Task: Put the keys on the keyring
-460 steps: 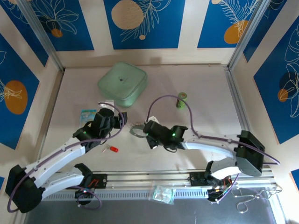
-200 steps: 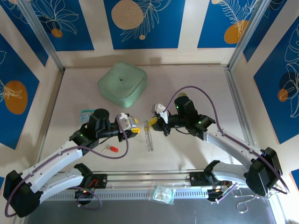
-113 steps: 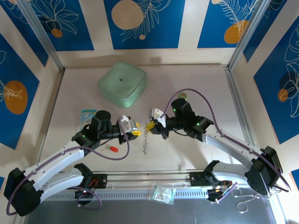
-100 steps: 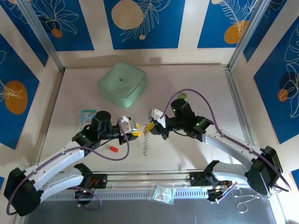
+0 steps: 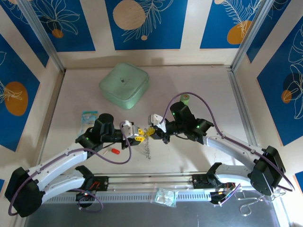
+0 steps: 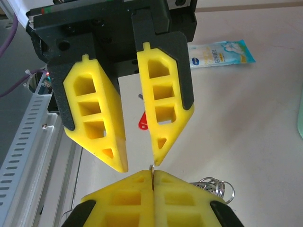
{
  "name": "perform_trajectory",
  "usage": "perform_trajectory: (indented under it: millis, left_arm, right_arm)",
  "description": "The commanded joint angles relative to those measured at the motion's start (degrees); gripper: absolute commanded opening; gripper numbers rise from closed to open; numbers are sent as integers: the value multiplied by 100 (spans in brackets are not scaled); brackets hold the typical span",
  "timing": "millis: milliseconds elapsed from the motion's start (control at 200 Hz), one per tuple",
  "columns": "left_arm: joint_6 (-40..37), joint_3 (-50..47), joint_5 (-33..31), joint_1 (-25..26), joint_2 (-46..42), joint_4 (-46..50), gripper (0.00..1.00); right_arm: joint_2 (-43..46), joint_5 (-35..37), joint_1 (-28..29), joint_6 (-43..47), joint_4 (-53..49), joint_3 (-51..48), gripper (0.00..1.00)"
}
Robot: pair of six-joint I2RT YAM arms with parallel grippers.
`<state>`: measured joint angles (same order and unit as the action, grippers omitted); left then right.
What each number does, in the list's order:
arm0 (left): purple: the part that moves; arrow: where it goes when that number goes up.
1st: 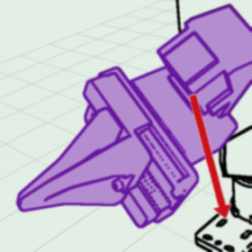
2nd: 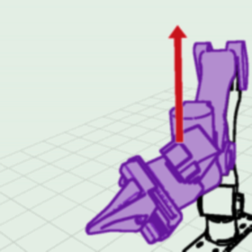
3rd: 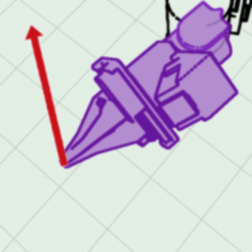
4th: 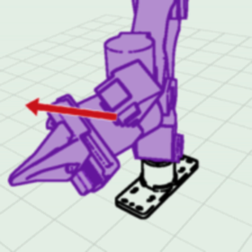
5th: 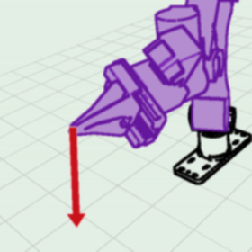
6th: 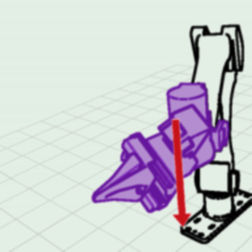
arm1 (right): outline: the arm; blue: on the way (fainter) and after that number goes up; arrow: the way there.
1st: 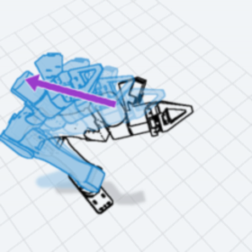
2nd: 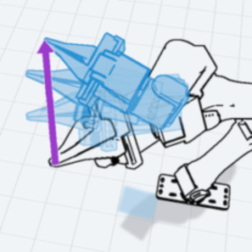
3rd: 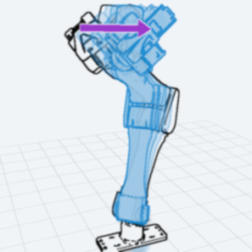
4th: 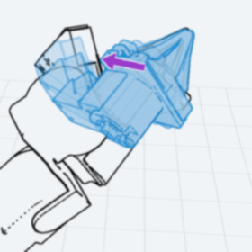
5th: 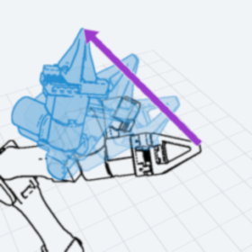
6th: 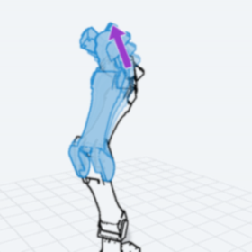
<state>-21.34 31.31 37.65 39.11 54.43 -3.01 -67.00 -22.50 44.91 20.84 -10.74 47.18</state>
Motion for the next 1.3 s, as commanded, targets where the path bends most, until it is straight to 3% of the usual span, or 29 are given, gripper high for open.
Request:
perform_trajectory:
  millis: [0, 185, 405, 510, 590, 655, 805, 910, 1055, 1295]
  left_arm:
    - [0, 11, 287, -20, 73, -85, 21]
    - [-49, 77, 296, -23, 228, 40, 18]
    - [-64, 117, 261, -20, 312, 47, 0]
    - [-15, 61, 243, -23, 262, -106, 0]
    - [15, 2, 193, -18, 193, -252, 0]
    - [40, -119, 149, -15, 111, -475, 0]
    - [-322, -574, 150, -1, -191, -1180, 0]
    - [-654, -754, 7, 13, -307, -1410, 0]
    - [-1004, -887, -116, 66, -364, -1524, 0]
    - [-1115, -890, -160, 118, -442, -1378, 0]
  right_arm:
    - [-58, -62, 77, 113, 37, 170, 0]
    - [-129, -70, 137, 107, 114, 197, 0]
    - [-170, -114, 205, 61, 147, 211, 0]
    - [-94, -58, 197, -43, 239, 142, 0]
    - [178, -174, -10, -392, 440, -41, 30]
    - [551, -335, -256, -735, 708, -315, 36]
    - [1450, -274, -363, -576, 1209, -1244, 35]
    - [1703, 48, -102, -399, 1374, -1640, 27]
    - [1427, 224, 296, -439, 1553, -1704, 17]
    - [787, 1011, 605, -467, 2157, -1741, 21]
